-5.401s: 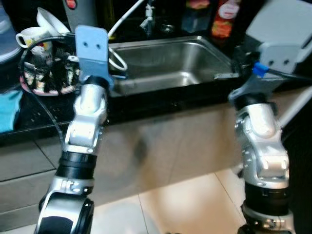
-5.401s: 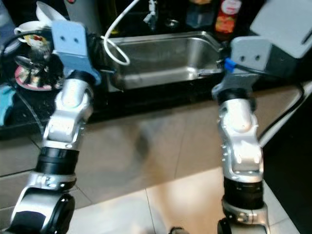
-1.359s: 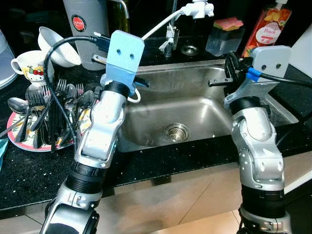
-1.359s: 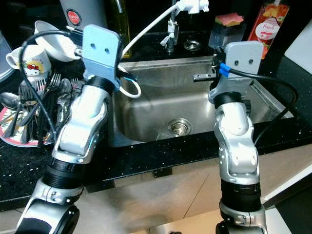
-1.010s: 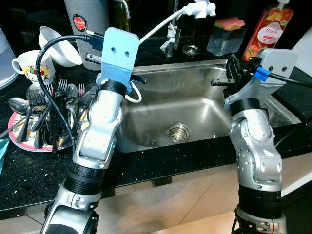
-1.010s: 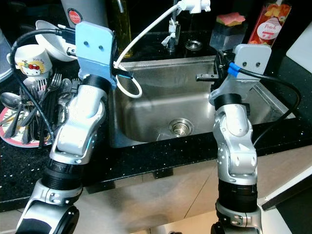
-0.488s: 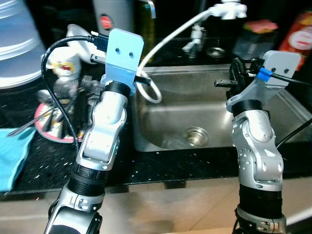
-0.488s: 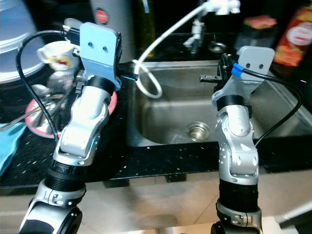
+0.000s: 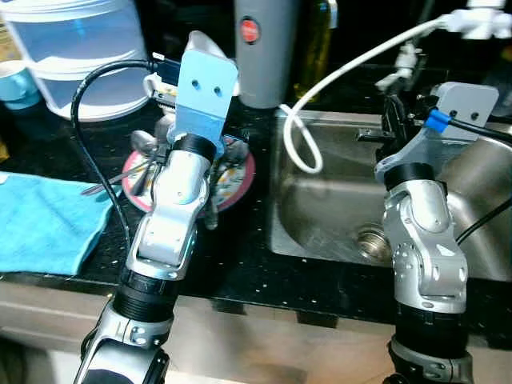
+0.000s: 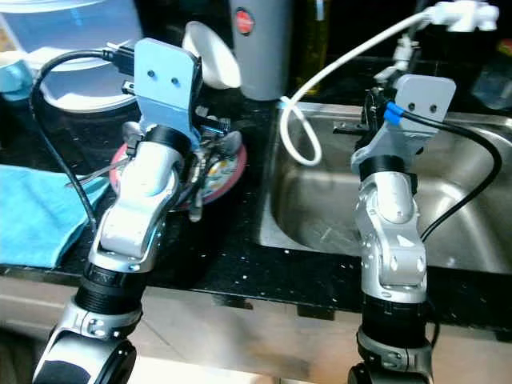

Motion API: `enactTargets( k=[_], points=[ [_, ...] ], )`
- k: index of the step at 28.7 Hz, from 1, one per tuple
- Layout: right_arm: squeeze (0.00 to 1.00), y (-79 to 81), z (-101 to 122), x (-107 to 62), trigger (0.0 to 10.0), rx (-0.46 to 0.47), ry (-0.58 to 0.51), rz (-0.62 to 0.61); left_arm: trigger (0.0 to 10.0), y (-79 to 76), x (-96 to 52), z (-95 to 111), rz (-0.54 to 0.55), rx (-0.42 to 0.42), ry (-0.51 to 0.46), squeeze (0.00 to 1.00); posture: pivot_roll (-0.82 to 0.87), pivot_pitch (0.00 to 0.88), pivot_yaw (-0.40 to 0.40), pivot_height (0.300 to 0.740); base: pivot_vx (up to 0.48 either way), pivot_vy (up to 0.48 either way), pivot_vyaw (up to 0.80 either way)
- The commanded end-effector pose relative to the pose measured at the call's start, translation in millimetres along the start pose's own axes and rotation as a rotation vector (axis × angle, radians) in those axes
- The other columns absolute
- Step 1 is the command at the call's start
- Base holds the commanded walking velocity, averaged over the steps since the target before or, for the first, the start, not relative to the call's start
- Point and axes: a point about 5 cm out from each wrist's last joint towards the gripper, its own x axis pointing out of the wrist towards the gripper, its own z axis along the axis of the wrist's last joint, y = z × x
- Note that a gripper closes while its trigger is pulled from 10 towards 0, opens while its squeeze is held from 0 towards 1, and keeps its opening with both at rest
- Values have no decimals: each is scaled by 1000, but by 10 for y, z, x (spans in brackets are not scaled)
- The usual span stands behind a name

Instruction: Kitchen organization

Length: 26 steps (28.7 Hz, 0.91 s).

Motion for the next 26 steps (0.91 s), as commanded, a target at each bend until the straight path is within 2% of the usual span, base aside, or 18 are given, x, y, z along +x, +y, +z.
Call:
enactTargets(
  k=[1,18,22,26],
  points=[
    [0,-37,-22,-2,10000,6,17,-18,10000,-10,-17,-30,-8,-5,15,0,45,65,7,740,0,0,800],
    [0,-80,-31,-2,10000,6,25,-44,10000,-12,-22,-39,-12,-5,20,0,45,73,8,740,0,0,800],
    [0,-85,-29,-2,10000,12,27,-50,10000,-6,-23,-36,-12,-6,21,0,45,75,9,740,0,0,538],
    [0,-90,-27,-1,10000,13,28,-56,10000,-5,-24,-32,-14,-7,21,0,46,77,9,740,0,0,0]
  ],
)
